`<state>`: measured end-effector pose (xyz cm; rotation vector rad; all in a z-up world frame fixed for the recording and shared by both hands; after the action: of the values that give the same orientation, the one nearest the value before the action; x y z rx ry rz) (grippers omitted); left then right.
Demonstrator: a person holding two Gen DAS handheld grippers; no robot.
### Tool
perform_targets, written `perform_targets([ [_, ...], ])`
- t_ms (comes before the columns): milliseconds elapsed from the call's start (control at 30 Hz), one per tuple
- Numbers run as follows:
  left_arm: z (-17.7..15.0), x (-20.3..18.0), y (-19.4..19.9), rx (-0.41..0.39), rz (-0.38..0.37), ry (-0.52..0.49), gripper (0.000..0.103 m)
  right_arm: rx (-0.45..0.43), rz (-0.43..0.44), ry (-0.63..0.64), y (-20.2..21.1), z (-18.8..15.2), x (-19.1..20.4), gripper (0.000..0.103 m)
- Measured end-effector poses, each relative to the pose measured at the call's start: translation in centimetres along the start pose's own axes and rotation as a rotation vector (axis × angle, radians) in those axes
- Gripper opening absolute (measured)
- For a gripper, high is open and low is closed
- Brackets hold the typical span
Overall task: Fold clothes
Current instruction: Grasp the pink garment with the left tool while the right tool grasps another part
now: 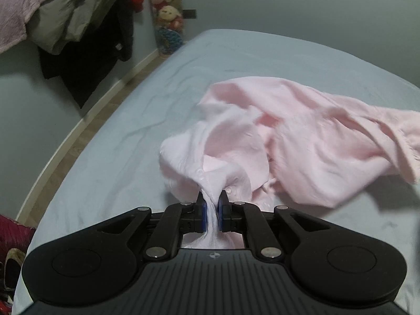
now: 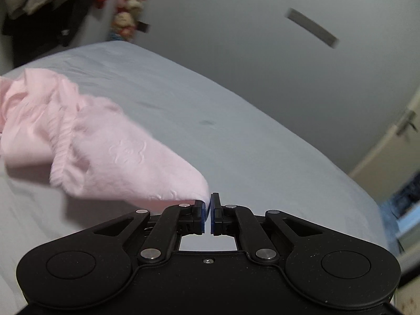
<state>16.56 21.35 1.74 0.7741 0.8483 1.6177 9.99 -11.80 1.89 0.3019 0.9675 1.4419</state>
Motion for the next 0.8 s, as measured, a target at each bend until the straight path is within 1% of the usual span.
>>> perform_targets([
  [67,-0.8,-0.7,0.7,0.002,-0.006,-0.022,0.007,0.017,-0.022,-0.029,0.7,-1.9,-2.1,0.001],
  [167,-2.0,-1.9,1.9,0.001,-0.003,-0.058,0.007,0.044,-0.086,-0.054,2.1,-5.7,-5.8,0.001],
  [200,-2.4,-2.3,2.4,0.000,-0.001,-0.067,0.007,0.067,-0.121,-0.079,2.8,-7.8,-8.1,0.001],
  [233,-2.7,-2.5,2.8,-0.001,-0.001,-0.071,0.007,0.068,-0.123,-0.081,2.7,-8.0,-8.1,0.001],
  [267,-2.9,-2.7,3.1,-0.002,0.001,-0.077,0.007,0.087,-0.157,-0.099,3.3,-9.7,-10.2,0.001],
  [333,-3.1,-2.9,3.5,-0.003,0.005,-0.087,0.007,0.109,-0.196,-0.119,3.7,-11.5,-12.4,0.001],
  [367,-3.2,-3.0,3.7,-0.004,0.006,-0.091,0.007,0.138,-0.238,-0.150,4.1,-13.7,-15.0,0.001],
  [433,-3.5,-3.3,4.1,-0.004,0.007,-0.102,0.007,0.167,-0.288,-0.169,4.2,-15.8,-17.4,0.001],
  [533,-4.0,-4.0,4.4,0.002,0.012,-0.116,0.007,0.226,-0.316,-0.222,3.9,-18.6,-20.8,0.001],
  [567,-4.2,-4.2,4.4,0.006,0.014,-0.120,0.007,0.229,-0.313,-0.226,3.8,-18.8,-20.8,0.001],
  [667,-4.9,-4.7,4.1,0.026,0.018,-0.131,0.007,0.301,-0.240,-0.276,2.5,-21.8,-21.7,0.003],
  [700,-5.3,-4.7,3.9,0.035,0.022,-0.136,0.008,0.310,-0.233,-0.276,2.3,-22.1,-21.5,0.005],
  [767,-5.8,-4.6,3.5,0.050,0.035,-0.143,0.010,0.326,-0.217,-0.267,1.9,-22.5,-21.0,0.011],
  [800,-6.0,-4.3,3.3,0.055,0.041,-0.141,0.012,0.333,-0.208,-0.257,1.6,-22.7,-20.6,0.017],
])
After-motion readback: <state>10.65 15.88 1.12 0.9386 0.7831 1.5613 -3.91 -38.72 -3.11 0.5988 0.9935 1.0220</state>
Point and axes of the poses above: each gripper's, at about its wrist camera, not at the fingertips, and y roughly against the way its jaws point, x to its left, z to its top, the point moved 6 cm from there along -y, roughly the way its jaws point, and after that the axes turned 4 degrees about x, right-handed, at the moved point
